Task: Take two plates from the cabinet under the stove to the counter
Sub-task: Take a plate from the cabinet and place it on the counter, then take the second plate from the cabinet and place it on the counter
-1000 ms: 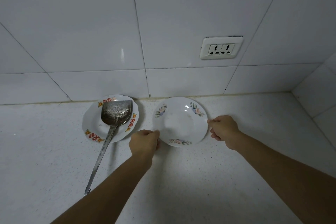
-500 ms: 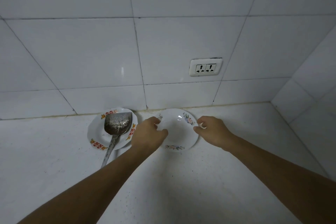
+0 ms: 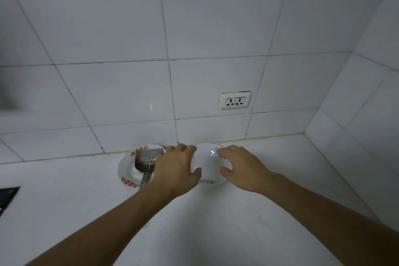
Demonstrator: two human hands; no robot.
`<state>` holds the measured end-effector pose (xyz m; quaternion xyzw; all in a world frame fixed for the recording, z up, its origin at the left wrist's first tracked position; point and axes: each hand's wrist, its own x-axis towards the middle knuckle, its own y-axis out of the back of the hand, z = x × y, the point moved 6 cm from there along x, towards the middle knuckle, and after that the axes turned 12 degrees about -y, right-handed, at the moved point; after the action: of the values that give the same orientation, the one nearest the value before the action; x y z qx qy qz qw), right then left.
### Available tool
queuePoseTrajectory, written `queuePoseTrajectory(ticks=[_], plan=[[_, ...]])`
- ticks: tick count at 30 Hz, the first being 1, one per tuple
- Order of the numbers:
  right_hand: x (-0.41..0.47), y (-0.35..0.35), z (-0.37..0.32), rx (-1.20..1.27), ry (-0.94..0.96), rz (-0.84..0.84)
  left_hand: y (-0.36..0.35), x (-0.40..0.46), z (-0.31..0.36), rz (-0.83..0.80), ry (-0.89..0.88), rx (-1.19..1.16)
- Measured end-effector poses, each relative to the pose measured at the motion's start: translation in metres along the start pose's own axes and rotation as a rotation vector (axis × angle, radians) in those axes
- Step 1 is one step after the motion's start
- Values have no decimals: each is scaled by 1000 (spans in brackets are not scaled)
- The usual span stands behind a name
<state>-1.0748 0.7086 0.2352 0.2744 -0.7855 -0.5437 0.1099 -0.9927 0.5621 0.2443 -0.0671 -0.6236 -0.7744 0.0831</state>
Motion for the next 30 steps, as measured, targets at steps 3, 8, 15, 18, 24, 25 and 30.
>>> queuePoseTrajectory(ticks=[3, 8, 15, 18, 24, 25, 30], plan=[[-25, -1, -17, -54, 50, 30, 11, -18, 10, 23, -69, 75], [-70, -20, -34, -146, 115, 49, 14, -58, 22, 33, -147, 168], [-119, -47, -50, -209, 176, 40, 12, -123, 25, -25, -82, 205], [-136, -60, -57, -202, 188, -16, 16, -153, 27, -27, -22, 204], [-181, -88, -67, -219, 272, -113, 15, -223, 43, -21, 166, 160], [-190, -93, -70, -220, 293, -131, 15, -235, 47, -19, 193, 156], [-230, -116, -93, -207, 381, -222, 22, -299, 59, -9, 302, 156]])
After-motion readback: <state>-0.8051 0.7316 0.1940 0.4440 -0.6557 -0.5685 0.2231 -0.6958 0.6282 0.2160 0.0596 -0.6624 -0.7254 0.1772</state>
